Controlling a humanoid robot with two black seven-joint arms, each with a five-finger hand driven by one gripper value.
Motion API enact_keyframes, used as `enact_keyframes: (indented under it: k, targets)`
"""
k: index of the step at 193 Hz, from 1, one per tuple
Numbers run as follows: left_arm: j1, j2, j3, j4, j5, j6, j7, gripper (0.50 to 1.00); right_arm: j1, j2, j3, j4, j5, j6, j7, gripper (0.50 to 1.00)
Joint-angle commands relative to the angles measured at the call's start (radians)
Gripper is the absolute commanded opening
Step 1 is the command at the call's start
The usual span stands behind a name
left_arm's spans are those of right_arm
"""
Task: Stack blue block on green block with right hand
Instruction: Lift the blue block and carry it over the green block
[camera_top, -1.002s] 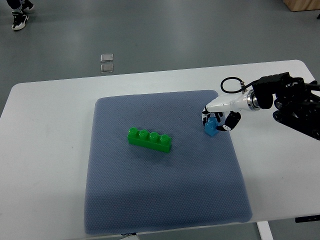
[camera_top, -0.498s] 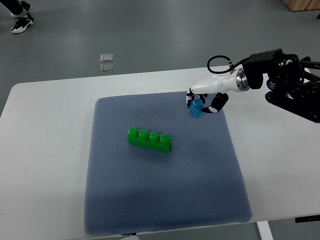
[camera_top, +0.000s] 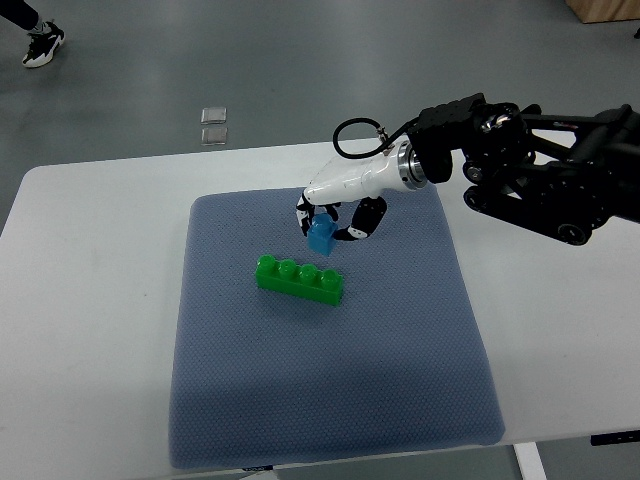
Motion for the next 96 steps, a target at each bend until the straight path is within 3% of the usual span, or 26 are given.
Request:
enact_keyframes:
  k: [1,96]
  targets:
    - [0.0,0.0,0.0,0.0,0.0,0.0,0.0,1.0,-0.004,0.014,-0.003,0.0,-0.003,0.0,-0.001,0.519]
    - [0.0,0.0,0.0,0.0,0.0,0.0,0.0,1.0,-0.032,0.054,-0.025,-0.011,-0.016,-0.007,-0.004,0.521]
